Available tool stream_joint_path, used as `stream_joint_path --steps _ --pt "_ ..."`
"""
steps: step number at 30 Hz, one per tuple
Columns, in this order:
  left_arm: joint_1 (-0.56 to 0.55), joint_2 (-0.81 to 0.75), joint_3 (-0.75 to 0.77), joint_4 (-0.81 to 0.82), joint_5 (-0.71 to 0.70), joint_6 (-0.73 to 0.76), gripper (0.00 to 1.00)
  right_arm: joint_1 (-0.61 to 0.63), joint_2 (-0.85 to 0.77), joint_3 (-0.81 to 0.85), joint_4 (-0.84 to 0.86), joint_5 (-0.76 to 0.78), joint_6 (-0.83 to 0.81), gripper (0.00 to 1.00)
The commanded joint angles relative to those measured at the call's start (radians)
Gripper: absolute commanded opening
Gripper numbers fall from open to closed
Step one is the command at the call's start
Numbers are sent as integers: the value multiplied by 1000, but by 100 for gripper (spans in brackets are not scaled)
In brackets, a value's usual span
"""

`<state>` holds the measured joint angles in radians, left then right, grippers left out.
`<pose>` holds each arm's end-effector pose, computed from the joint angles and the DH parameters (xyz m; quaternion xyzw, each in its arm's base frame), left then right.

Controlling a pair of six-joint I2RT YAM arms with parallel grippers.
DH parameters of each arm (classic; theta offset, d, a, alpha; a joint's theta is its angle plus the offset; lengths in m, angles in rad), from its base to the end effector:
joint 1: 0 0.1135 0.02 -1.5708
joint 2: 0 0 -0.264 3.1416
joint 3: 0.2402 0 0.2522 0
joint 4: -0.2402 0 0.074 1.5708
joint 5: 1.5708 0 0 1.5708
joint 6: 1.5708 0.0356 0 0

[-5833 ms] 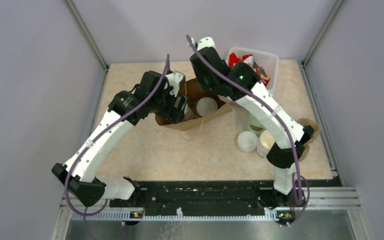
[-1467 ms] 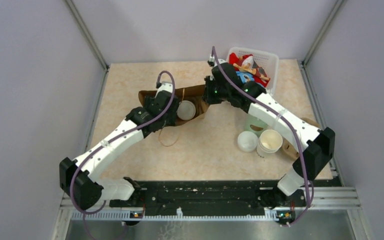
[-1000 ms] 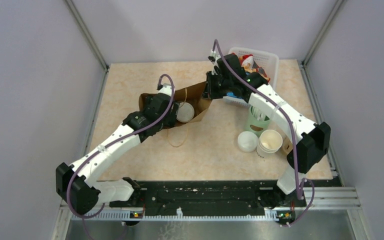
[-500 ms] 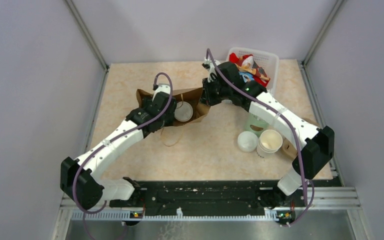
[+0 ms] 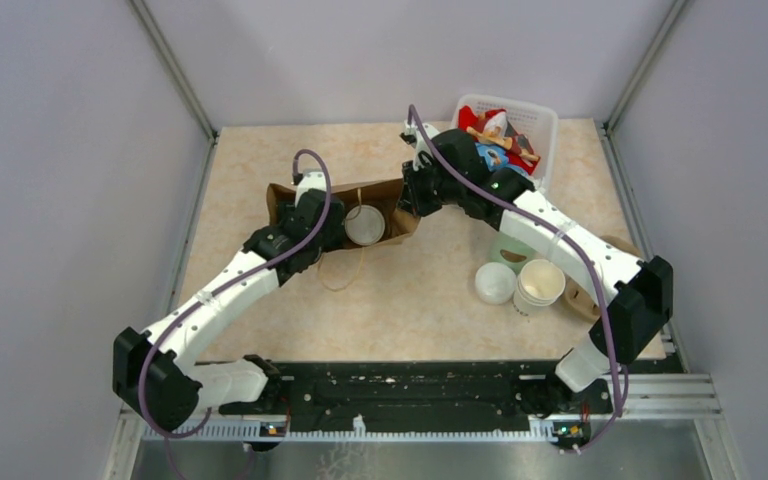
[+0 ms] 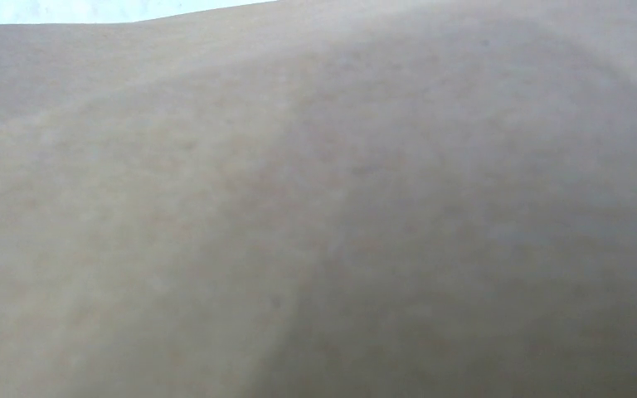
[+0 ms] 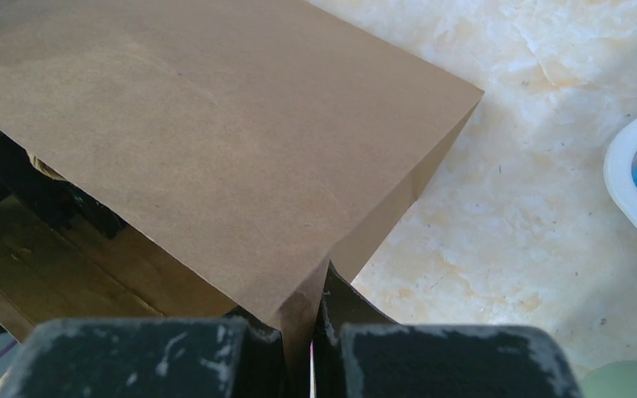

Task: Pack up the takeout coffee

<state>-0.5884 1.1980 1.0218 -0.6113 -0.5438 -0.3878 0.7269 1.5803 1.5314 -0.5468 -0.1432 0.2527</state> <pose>0.2175 -0.1230 0.3015 -0.0128 0.8961 0.0468 0.4412 0.2660 0.2434 0.3641 -0.2396 0.8487 0.2756 0.3826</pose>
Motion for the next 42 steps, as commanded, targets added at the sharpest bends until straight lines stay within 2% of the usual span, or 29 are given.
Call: stream_joint_path --steps 1,17,23,26,30,32,37,42 --pt "13 10 16 -12 -52 -36 31 7 -45 -3 -37 3 -21 0" --pt "15 78 47 -46 -99 -62 33 7 -42 3 -41 -20 -18 0" --pt "14 54 51 -75 -57 -67 32 7 -18 63 -114 90 2 2" --pt "14 14 45 -67 -9 -38 31 7 8 125 -142 104 9 13" --pt "15 -48 58 -69 67 -6 30 8 58 260 -213 107 25 15" --pt "14 -77 65 -75 95 -8 30 7 67 298 -229 120 33 19" --pt "14 -94 98 -131 115 -31 30 6 87 393 -293 116 38 47" --pt "15 -102 133 -177 119 -59 29 7 74 460 -366 37 34 64"
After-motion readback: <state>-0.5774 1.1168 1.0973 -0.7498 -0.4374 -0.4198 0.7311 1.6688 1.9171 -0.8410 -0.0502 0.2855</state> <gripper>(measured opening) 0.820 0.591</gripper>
